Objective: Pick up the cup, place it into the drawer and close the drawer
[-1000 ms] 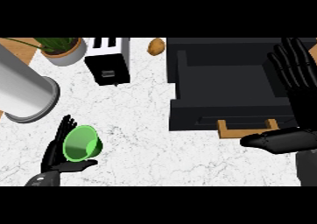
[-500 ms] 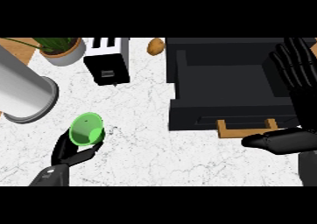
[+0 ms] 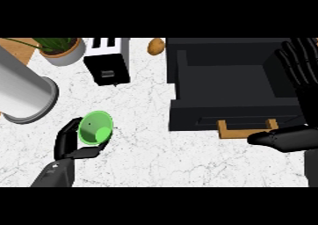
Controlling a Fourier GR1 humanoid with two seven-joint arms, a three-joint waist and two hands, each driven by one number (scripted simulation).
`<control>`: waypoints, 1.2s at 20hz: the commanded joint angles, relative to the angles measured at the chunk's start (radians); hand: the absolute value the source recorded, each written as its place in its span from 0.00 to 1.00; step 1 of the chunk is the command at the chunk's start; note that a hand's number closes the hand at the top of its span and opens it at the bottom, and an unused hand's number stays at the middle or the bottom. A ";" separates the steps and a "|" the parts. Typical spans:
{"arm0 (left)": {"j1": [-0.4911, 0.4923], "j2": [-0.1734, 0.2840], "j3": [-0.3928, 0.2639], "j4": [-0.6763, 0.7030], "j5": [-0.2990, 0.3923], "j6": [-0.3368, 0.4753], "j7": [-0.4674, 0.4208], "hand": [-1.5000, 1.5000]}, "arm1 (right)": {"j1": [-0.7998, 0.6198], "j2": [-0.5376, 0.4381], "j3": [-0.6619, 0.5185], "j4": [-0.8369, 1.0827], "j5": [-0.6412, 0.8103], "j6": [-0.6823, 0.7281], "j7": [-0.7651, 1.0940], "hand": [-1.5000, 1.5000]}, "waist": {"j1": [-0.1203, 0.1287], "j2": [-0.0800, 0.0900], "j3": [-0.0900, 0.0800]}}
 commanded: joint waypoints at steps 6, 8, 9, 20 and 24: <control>-0.086 -0.031 0.053 -0.057 0.074 -0.123 -0.107 1.00 | -0.010 0.000 -0.015 -0.010 -0.029 0.000 0.020 0.00 | 0.005 -0.007 0.001; -0.090 -0.039 0.037 -0.070 0.070 -0.158 -0.118 1.00 | 0.073 0.026 0.013 -0.020 0.015 0.004 -0.050 0.00 | 0.002 -0.006 0.002; -0.097 -0.054 0.017 -0.112 0.065 -0.153 -0.088 1.00 | 0.010 -0.006 -0.014 -0.013 -0.010 -0.001 0.018 0.00 | 0.017 -0.012 0.003; -0.323 -0.162 -0.125 -0.401 0.048 -0.074 0.298 1.00 | 0.044 -0.013 -0.029 -0.010 0.004 0.005 -0.012 0.00 | 0.029 -0.019 0.004; -0.389 -0.169 -0.186 -0.538 0.076 -0.025 0.493 1.00 | -0.001 0.002 -0.009 0.033 0.038 -0.020 -0.018 0.00 | 0.038 -0.019 0.004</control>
